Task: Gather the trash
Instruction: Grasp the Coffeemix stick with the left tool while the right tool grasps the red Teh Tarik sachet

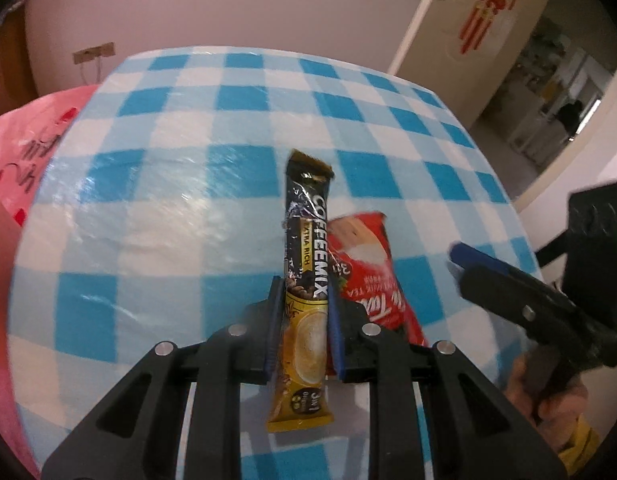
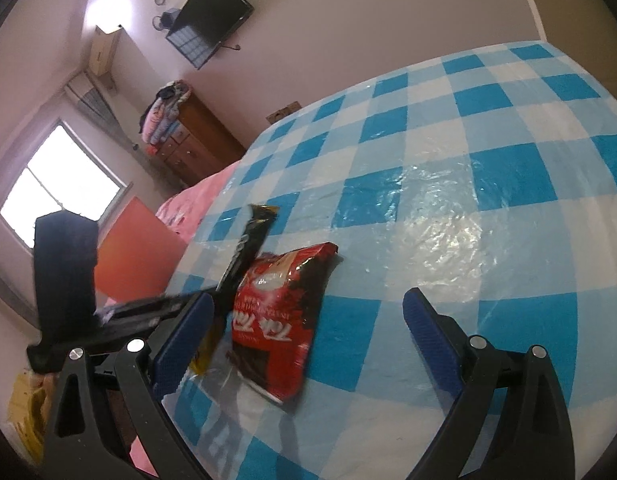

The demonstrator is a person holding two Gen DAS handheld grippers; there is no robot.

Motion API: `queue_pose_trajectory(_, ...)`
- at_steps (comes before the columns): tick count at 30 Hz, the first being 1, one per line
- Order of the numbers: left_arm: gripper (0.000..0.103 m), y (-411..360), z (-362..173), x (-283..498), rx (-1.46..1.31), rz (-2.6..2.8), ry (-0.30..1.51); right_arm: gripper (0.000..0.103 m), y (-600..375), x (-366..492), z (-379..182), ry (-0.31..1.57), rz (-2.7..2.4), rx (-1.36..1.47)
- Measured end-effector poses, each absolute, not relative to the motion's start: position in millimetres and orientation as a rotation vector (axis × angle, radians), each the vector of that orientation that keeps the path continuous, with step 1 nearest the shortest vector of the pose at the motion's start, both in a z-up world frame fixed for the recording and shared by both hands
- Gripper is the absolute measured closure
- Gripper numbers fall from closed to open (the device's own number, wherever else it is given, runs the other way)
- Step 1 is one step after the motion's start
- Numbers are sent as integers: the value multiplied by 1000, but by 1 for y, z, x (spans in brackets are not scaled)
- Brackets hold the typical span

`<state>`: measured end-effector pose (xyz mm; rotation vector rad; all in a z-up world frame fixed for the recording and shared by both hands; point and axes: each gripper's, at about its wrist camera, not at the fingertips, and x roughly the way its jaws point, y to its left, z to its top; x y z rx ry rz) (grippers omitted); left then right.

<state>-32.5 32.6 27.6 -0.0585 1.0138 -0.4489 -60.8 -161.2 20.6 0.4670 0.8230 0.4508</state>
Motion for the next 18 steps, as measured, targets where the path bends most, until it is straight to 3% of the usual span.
queue_pose_trajectory(14, 84, 68, 27, -43, -92, -433, 980, 9, -98, -63, 24, 848, 368, 188)
queue_pose_trajectory(16, 80, 71, 26, -43, -105, -439, 979, 21, -92, -61, 22, 862, 354, 155)
queue_pose_trajectory(18, 76, 71, 26, -44, -103, -451, 975, 22, -90, -59, 18, 883, 340, 140)
